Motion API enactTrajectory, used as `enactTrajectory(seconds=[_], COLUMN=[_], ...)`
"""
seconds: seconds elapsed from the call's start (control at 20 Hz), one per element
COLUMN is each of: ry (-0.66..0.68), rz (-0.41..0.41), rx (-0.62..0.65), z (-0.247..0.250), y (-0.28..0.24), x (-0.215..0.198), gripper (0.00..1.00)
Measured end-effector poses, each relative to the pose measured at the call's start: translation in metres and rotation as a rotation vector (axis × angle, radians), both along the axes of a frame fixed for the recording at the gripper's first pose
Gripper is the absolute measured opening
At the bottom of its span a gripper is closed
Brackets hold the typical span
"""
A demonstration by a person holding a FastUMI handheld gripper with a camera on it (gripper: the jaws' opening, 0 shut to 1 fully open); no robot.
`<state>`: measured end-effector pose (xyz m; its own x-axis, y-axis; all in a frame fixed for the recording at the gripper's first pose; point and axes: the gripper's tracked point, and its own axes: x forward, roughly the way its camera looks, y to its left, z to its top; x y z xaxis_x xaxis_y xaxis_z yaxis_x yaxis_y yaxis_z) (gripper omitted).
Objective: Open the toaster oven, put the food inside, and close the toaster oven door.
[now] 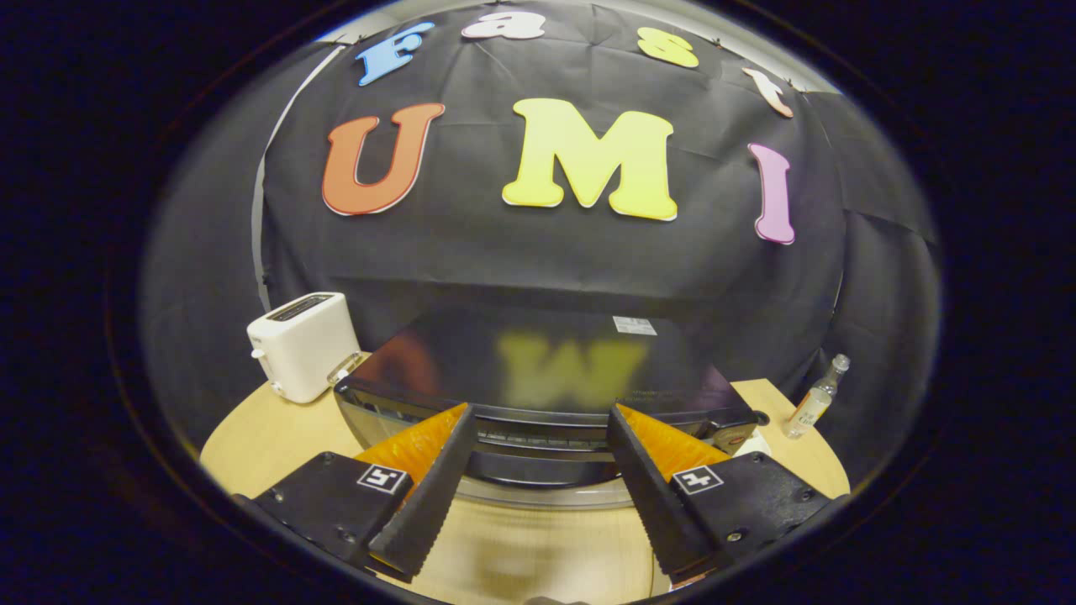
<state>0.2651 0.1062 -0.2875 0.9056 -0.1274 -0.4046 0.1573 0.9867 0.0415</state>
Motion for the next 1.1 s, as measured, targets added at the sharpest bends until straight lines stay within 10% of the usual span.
enactTrajectory(seconds=[1.1], ry=[0.231], rz=[0.046], rx=[-0.016], z=[-0.087], y=[0.025], x=[-0.080], gripper=[1.00])
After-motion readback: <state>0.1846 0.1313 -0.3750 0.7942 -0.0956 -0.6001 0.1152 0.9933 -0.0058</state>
